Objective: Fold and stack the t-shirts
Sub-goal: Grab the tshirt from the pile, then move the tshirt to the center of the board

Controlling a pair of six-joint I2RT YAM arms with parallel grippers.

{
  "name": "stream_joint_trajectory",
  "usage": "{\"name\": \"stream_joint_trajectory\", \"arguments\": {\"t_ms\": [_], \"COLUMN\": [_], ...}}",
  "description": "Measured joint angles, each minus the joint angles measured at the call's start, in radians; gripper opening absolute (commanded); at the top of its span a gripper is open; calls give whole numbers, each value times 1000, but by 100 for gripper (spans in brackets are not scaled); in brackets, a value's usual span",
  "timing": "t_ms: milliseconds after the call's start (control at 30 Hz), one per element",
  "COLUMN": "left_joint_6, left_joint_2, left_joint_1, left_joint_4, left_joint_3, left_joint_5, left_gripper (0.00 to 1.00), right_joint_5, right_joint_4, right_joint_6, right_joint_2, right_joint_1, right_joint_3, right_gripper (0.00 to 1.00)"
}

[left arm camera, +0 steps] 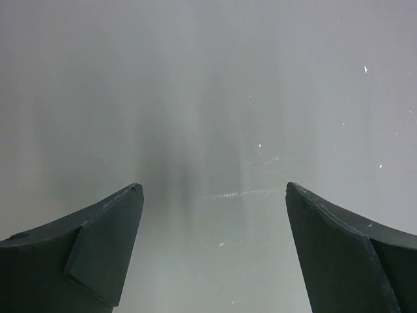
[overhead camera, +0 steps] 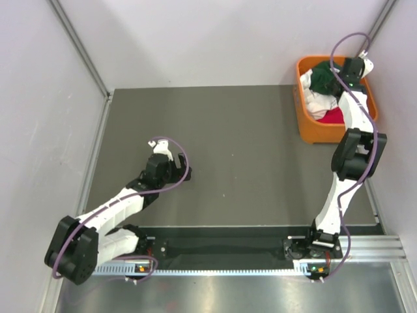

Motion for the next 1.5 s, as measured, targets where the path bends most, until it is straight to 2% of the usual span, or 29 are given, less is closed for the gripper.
{"name": "stream_joint_trajectory", "arguments": {"t_ms": [33, 133, 200, 367, 467, 533, 600, 700, 767, 833, 1000, 1167, 1200, 1333, 1367, 1400, 1433, 1500], "left_joint_6": [0, 0, 0, 0, 0, 0, 0, -2, -3, -4, -9, -11, -11, -11, -11, -11, -11, -13], "left_joint_2": [6, 22, 27, 27, 27, 26, 21, -4, -27, -55, -153, -227, -229, -227, -225, -220, -214, -201], "left_joint_1": [0, 0, 0, 0, 0, 0, 0, 0, 0, 0, 0, 0, 0, 0, 0, 0, 0, 0], "left_joint_4": [2, 2, 2, 6, 8, 9, 9, 9, 8, 5, -5, -10, -11, -13, -13, -13, -13, -12], "left_joint_3": [2, 5, 5, 5, 5, 5, 5, 5, 5, 5, -7, -32, -35, -38, -38, -38, -38, -38], "left_joint_5": [1, 3, 4, 8, 11, 10, 9, 5, -4, -16, -78, -120, -126, -134, -134, -134, -134, -133], "left_gripper": [95, 94, 94, 93, 93, 93, 93, 93, 93, 93, 92, 92, 92, 92, 92, 93, 97, 99], "right_joint_5": [-7, -14, -5, 24, 38, 56, 109, 120, 95, 70, 15, 89, 107, 134, 130, 121, 112, 91], "right_joint_4": [-9, 1, 18, -16, -45, -58, -59, -36, -16, 0, 7, -3, -5, -5, 1, 3, 9, 18], "right_joint_6": [-3, -11, -17, -53, -92, -119, -153, -179, -183, -181, -169, -179, -181, -170, -164, -153, -140, -139], "right_joint_2": [8, 0, -41, -201, -359, -485, -626, -806, -880, -917, -888, -832, -831, -830, -831, -831, -831, -838], "right_joint_1": [0, 10, 19, 68, 127, 193, 327, 612, 769, 869, 1003, 1015, 1009, 953, 928, 900, 877, 842], "right_joint_3": [23, 37, -10, -80, -84, -100, -112, -135, -145, -143, -143, -246, -283, -427, -459, -489, -516, -581], "right_gripper": [5, 3, 1, 0, 0, 0, 0, 0, 0, 0, 0, 0, 2, 27, 37, 65, 76, 82]}}
